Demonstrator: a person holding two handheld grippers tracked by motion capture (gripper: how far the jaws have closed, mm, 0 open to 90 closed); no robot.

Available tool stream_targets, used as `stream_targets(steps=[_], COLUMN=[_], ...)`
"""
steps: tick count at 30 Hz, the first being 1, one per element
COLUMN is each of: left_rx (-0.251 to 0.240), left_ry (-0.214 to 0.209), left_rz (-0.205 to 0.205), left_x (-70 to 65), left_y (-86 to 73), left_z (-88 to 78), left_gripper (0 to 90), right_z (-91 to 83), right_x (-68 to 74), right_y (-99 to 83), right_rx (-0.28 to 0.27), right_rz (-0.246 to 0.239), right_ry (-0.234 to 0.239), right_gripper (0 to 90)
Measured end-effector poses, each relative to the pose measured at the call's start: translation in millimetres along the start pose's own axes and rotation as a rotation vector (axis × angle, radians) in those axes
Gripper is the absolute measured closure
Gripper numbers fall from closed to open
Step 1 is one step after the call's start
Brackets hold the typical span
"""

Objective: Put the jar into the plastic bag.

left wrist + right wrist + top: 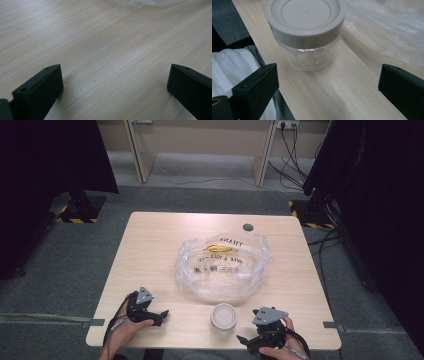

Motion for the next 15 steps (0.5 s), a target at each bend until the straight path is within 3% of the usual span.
stream_targets(steps=[15], left_rx=[0.001], left_ry=[0.0], left_rz=[0.001], left_x=[0.1], left_y=[0.0], left_z=[-0.1], left_gripper=[0.0], right_z=[7.0], right_x=[10.9], right_y=[20.6], right_rx=[-0.015], right_rz=[-0.05], right_ry=[0.022], right_gripper=[3.3])
Point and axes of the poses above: each handheld gripper's, and its own axes: z roughly forward along the jaws, y roughly out of its top, x roughly to its left, the point moved 2 cm from there along z, roughly forward along the jaws, and after that the axes turned 3 degrees about -x, right-handed, at the moved point
